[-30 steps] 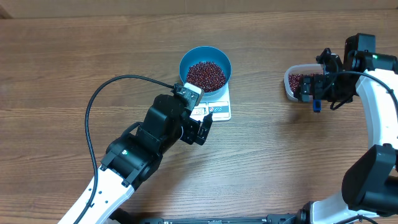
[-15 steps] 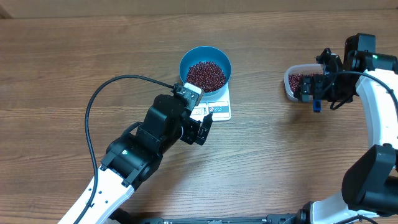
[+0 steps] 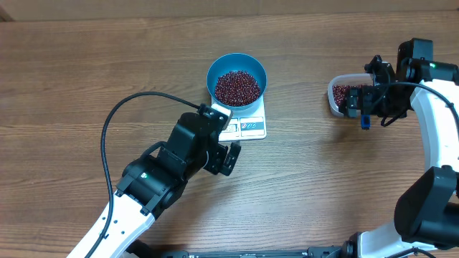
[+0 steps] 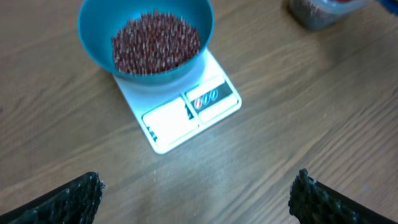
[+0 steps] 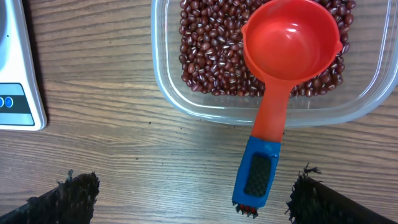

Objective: Scoop item into bowl and weigh 150g on scale
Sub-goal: 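Pull the left gripper back from the scale toward the front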

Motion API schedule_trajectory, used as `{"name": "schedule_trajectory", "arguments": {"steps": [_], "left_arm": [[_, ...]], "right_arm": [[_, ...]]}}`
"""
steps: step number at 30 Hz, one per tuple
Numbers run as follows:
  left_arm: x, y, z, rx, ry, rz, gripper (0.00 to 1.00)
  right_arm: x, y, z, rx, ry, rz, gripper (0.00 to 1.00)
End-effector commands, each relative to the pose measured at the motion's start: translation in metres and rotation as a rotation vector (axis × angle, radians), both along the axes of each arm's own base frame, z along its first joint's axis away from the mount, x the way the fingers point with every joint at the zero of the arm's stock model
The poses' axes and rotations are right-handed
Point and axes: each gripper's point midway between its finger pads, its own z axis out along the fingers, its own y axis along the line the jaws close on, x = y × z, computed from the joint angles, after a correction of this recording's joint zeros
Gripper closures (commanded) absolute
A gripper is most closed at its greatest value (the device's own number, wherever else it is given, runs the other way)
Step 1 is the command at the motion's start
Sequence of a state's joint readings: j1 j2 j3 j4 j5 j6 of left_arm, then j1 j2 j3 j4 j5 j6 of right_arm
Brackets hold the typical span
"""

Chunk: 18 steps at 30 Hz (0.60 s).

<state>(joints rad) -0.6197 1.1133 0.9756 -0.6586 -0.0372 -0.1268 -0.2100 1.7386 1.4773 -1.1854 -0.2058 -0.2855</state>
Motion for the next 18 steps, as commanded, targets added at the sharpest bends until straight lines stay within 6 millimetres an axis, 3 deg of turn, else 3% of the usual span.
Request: {"name": "schedule_trajectory", "arguments": {"steps": [1, 18], "left_arm": [[0.000, -0.001, -0.009, 0.016, 0.024, -0.014, 0.01], [0.022, -0.010, -0.088, -0.052, 0.298, 0.358, 0.01]], "right_arm": [[0.004, -0.002, 0.011, -0.001, -0.041, -0.001, 0.00], [0.004, -0.002, 0.011, -0.001, -0.041, -0.001, 0.00]]}}
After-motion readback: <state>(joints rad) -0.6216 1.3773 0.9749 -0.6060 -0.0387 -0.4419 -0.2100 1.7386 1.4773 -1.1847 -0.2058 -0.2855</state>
